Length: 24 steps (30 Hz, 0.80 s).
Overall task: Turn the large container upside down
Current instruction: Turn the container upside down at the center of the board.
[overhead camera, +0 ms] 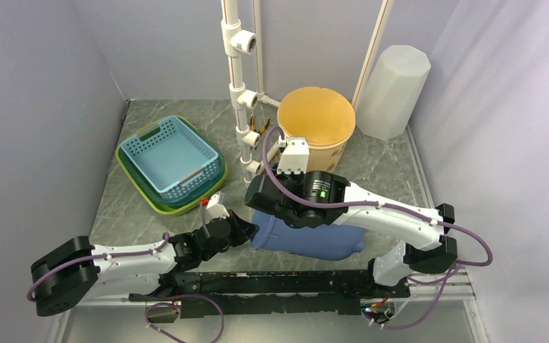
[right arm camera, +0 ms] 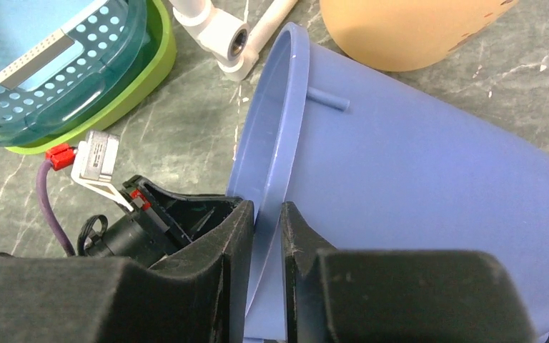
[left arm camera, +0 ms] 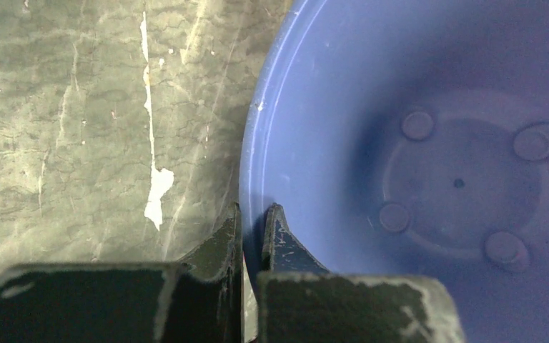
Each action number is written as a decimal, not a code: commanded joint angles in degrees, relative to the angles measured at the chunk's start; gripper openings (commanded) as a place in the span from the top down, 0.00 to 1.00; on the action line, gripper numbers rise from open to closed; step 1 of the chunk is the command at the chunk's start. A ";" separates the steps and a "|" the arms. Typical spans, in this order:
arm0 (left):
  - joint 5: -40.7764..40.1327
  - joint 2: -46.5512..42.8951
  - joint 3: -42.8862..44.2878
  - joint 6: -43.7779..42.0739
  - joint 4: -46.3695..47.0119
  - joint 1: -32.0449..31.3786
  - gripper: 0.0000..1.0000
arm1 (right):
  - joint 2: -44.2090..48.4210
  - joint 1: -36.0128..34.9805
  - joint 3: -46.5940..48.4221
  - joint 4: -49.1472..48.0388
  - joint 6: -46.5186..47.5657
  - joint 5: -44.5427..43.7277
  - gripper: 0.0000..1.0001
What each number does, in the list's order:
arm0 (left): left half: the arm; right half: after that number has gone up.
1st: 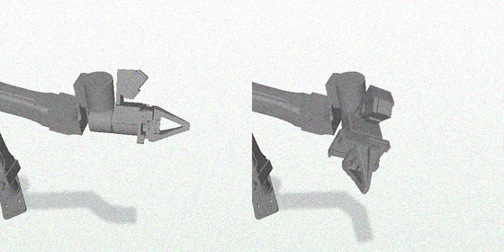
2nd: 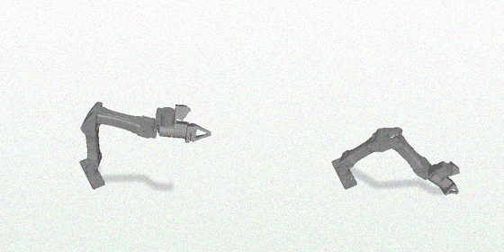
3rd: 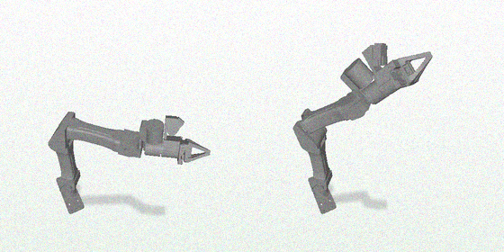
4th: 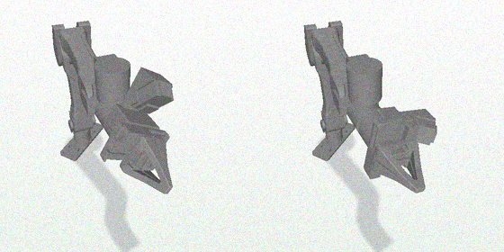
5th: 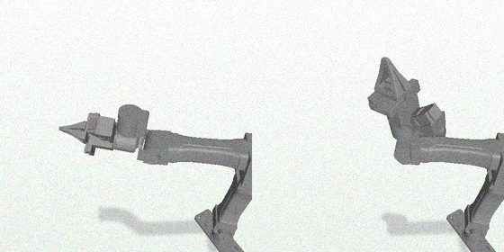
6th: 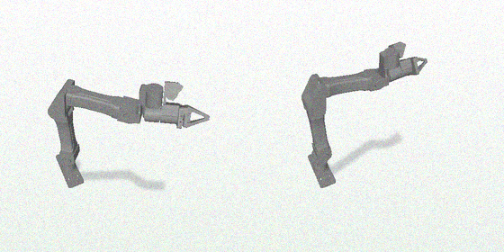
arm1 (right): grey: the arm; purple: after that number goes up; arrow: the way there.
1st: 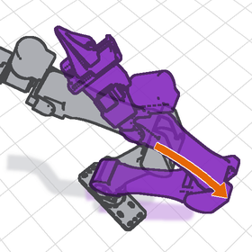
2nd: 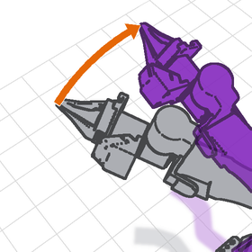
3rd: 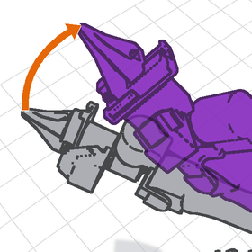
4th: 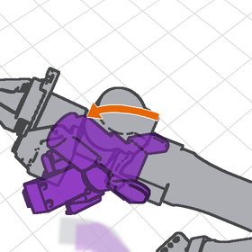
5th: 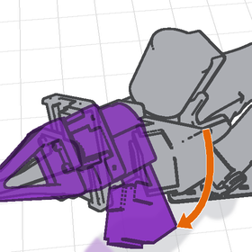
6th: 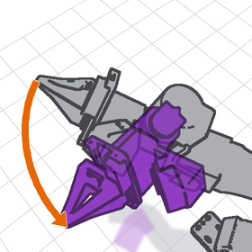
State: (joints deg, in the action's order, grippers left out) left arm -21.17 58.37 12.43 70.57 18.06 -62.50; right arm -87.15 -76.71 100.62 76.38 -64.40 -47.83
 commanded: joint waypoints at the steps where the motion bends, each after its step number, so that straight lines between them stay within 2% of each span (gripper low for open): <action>1: 0.12 -0.18 1.89 -7.06 1.52 -1.54 0.97 | -2.23 0.09 0.54 0.64 -1.54 -0.66 0.79; 4: 0.57 -0.12 2.22 -7.16 0.91 -1.49 0.97 | -2.99 0.11 0.29 0.54 -1.80 -0.92 0.88; 6: 0.77 -0.61 3.22 -7.68 -1.38 -1.53 0.91 | -3.11 0.14 0.19 1.07 -1.69 -1.70 0.99; 11: 0.24 -3.70 5.24 -8.49 -8.91 -1.51 0.73 | -1.97 0.10 -0.91 0.95 1.86 -3.83 1.00; 17: -0.02 -7.95 7.42 -9.74 -17.17 -1.55 0.44 | -2.22 0.11 -1.01 3.02 5.01 -5.18 1.00; 24: -0.80 -12.29 10.59 -10.22 -27.25 -1.49 0.38 | -3.76 0.08 -1.61 7.23 4.72 -4.32 1.00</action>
State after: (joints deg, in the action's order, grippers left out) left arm -20.86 48.38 20.03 61.69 -2.24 -63.81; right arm -90.91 -76.71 99.31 79.61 -60.90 -50.61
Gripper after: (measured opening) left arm 0.610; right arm 0.150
